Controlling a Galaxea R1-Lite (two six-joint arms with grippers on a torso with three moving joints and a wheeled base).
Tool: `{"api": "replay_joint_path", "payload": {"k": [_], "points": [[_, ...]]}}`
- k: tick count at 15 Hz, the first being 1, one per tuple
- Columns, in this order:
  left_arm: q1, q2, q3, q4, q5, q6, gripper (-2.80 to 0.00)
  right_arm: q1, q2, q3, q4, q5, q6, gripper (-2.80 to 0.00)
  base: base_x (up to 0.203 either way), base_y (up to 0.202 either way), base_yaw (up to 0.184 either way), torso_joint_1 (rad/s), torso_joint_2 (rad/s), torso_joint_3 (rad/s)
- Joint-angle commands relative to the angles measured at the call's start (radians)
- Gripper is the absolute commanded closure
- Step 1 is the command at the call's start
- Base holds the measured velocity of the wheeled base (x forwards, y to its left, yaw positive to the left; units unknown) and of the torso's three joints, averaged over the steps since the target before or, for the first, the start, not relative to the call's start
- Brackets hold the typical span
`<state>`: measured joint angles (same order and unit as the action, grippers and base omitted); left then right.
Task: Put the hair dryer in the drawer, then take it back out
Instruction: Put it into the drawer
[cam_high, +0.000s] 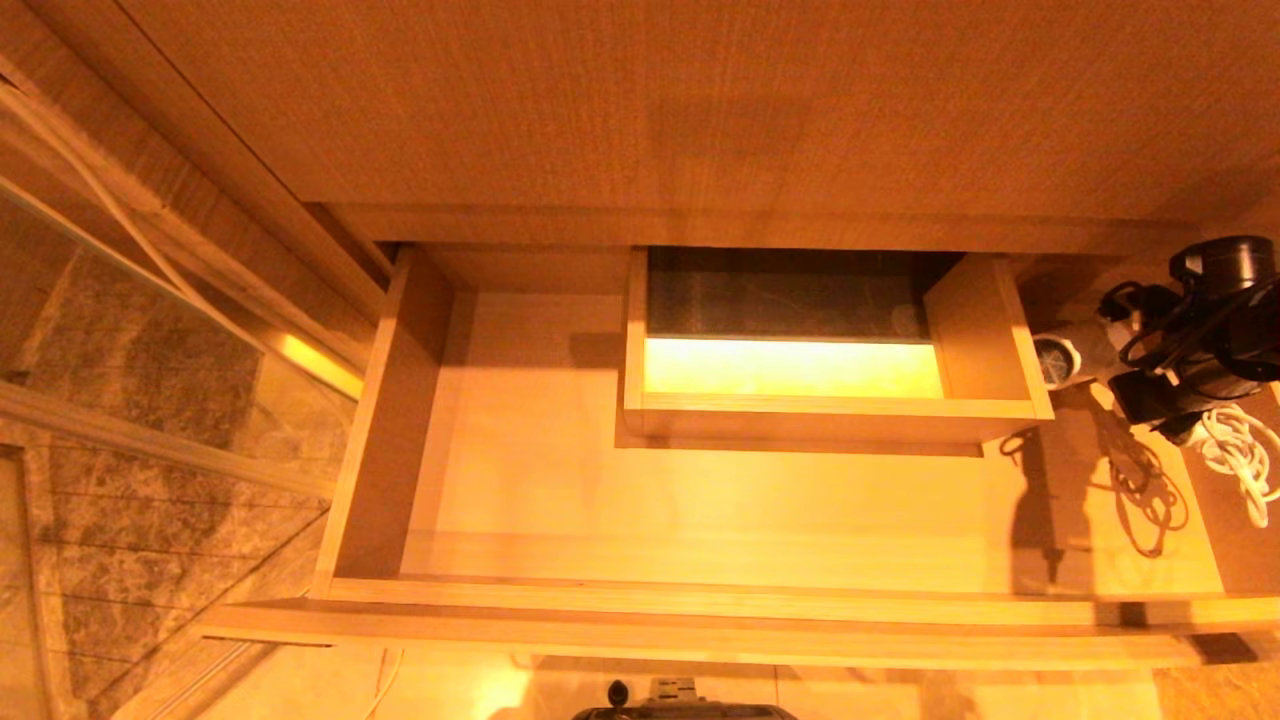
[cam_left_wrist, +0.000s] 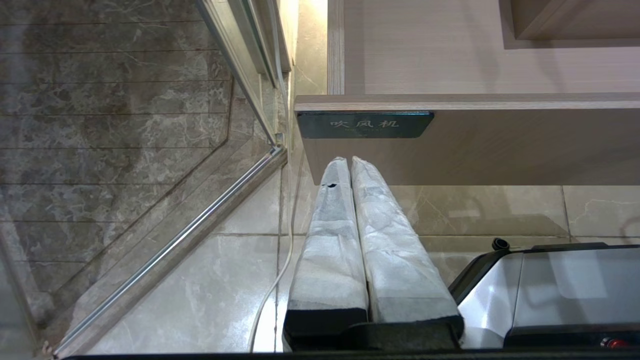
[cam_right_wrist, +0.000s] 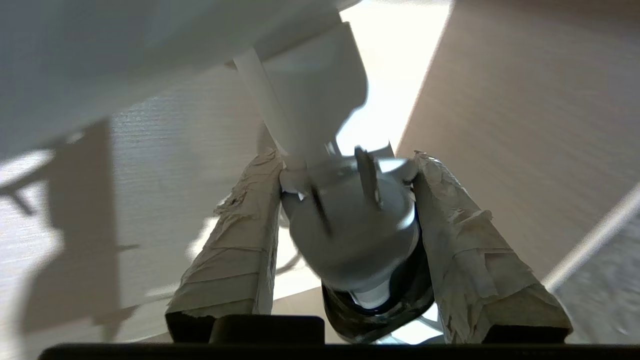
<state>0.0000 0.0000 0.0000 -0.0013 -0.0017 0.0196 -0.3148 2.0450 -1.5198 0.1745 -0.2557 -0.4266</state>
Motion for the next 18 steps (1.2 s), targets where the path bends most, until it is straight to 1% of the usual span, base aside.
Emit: {"api": "replay_joint_path", "payload": {"k": [1, 5, 6, 10, 12, 14, 17, 18], "points": [[0.000, 0.000, 0.002, 0.000, 0.000, 0.000, 0.00, 0.006, 0.022, 0.003, 0.000, 0.000, -0.003, 0.00, 0.000, 0.000, 0.000, 0.000, 0.00, 0.000], [0.000, 0.000, 0.002, 0.000, 0.000, 0.000, 0.00, 0.009, 0.053, -0.002, 0.000, 0.004, -0.015, 0.00, 0.000, 0.000, 0.000, 0.000, 0.00, 0.000], [0.000, 0.000, 0.002, 0.000, 0.000, 0.000, 0.00, 0.009, 0.050, -0.002, 0.000, 0.003, -0.027, -2.80, 0.000, 0.000, 0.000, 0.000, 0.00, 0.000], [0.000, 0.000, 0.002, 0.000, 0.000, 0.000, 0.00, 0.008, 0.018, -0.011, 0.001, -0.002, -0.030, -2.80, 0.000, 0.000, 0.000, 0.000, 0.00, 0.000], [0.000, 0.000, 0.002, 0.000, 0.000, 0.000, 0.00, 0.009, -0.020, -0.011, 0.002, 0.001, -0.037, -2.80, 0.000, 0.000, 0.000, 0.000, 0.00, 0.000], [0.000, 0.000, 0.002, 0.000, 0.000, 0.000, 0.00, 0.009, -0.095, 0.017, 0.019, 0.004, -0.042, -2.80, 0.000, 0.000, 0.000, 0.000, 0.00, 0.000], [0.000, 0.000, 0.002, 0.000, 0.000, 0.000, 0.00, 0.009, -0.212, 0.069, 0.056, 0.009, -0.099, -2.80, 0.000, 0.000, 0.000, 0.000, 0.00, 0.000], [0.000, 0.000, 0.002, 0.000, 0.000, 0.000, 0.00, 0.009, -0.250, 0.085, 0.062, 0.017, -0.109, 0.00, 0.000, 0.000, 0.000, 0.000, 0.00, 0.000]]}}
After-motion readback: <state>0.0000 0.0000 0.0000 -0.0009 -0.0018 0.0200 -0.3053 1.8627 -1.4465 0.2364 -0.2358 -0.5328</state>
